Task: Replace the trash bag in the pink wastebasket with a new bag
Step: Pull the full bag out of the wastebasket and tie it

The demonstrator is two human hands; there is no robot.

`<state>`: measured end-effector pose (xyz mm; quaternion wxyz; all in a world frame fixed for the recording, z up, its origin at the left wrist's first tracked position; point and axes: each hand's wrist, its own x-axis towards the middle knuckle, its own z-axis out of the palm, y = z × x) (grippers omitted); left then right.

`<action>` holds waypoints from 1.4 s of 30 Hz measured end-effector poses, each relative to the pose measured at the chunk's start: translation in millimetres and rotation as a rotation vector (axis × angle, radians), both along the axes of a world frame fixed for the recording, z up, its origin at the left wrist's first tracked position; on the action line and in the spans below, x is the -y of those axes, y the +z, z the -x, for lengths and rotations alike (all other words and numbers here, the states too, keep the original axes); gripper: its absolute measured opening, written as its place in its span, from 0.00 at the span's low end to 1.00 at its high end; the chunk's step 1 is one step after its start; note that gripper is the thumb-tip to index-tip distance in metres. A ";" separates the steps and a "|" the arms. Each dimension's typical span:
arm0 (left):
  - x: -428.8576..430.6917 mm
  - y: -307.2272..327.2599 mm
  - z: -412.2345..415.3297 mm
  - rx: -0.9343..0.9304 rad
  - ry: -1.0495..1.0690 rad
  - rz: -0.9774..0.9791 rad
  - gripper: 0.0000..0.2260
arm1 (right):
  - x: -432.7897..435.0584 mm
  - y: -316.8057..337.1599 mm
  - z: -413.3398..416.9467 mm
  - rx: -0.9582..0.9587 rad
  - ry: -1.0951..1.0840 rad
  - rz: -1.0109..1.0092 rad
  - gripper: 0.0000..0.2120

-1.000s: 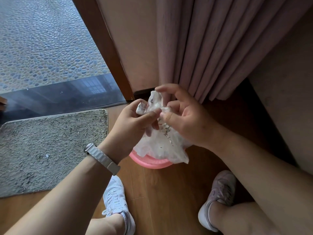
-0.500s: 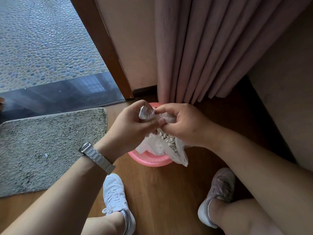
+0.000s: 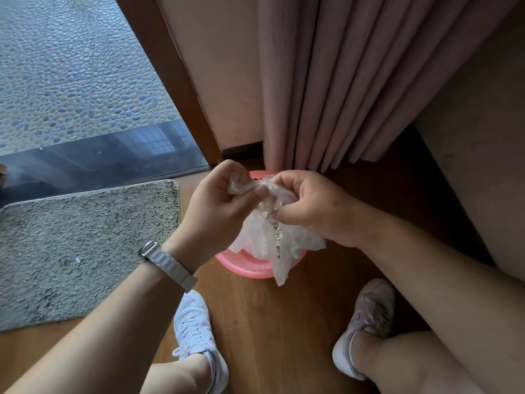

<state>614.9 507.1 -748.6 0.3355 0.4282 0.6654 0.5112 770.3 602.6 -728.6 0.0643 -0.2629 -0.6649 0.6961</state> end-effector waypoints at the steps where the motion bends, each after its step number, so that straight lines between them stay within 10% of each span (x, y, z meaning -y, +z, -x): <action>1: -0.8 1.5 -0.5 0.049 0.015 0.012 0.13 | 1.7 -1.4 0.8 -0.006 -0.022 -0.030 0.13; 17: 1.1 6.6 6.3 0.710 -0.078 0.048 0.03 | 1.6 -15.7 8.8 -0.235 -0.275 -0.686 0.03; 29: 5.9 2.2 -1.6 0.693 -0.019 -0.019 0.07 | 5.7 -13.2 12.0 -0.132 -0.304 -0.420 0.05; 42: 3.3 22.3 3.4 1.130 0.054 -0.337 0.11 | -8.9 4.7 13.0 -0.435 -0.624 0.440 0.02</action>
